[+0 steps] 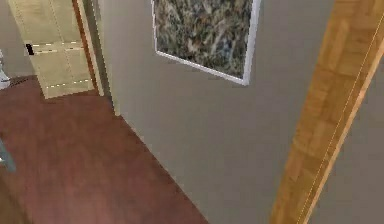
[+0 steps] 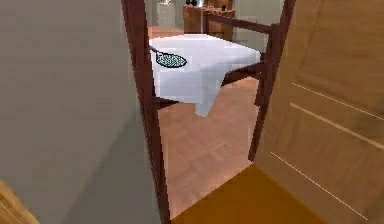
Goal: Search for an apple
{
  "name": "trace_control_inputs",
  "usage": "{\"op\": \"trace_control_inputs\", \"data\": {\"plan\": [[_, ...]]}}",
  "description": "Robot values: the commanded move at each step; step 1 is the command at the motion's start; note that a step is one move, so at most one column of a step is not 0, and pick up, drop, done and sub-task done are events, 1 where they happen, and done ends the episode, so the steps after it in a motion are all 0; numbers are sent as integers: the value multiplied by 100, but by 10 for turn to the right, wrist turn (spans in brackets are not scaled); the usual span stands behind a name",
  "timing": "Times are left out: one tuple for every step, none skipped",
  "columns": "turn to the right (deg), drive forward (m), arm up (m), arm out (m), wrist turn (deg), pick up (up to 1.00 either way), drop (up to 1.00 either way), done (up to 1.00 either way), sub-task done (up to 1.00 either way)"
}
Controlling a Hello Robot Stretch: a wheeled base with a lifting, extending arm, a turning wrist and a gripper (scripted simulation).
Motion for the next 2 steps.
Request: {"op": "trace_control_inputs", "data": {"plan": [[-180, 0, 0, 0, 0, 0, 0, 0, 0], [0, 90, 0, 0, 0, 0, 0, 0, 0]]}}
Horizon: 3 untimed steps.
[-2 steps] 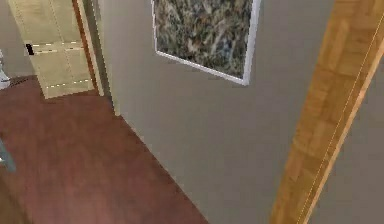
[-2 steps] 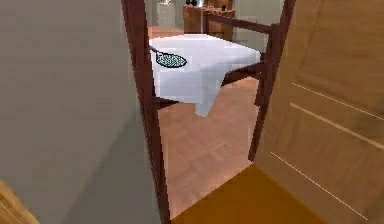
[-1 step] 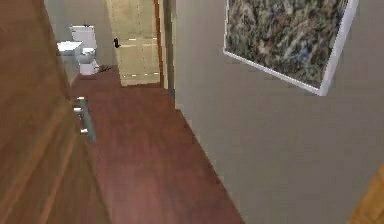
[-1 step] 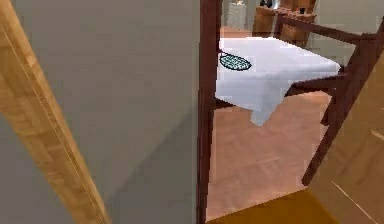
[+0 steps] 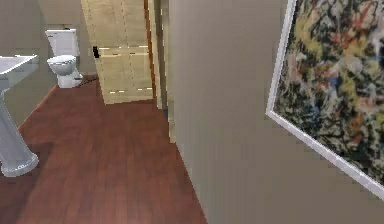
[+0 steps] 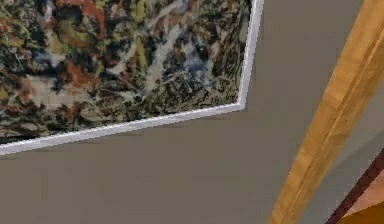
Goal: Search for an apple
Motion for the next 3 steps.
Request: {"op": "trace_control_inputs", "data": {"plan": [[-180, 0, 0, 0, 0, 0, 0, 0, 0], [0, 30, 0, 0, 0, 0, 0, 0, 0], [-60, 0, 0, 0, 0, 0, 0, 0, 0]]}}
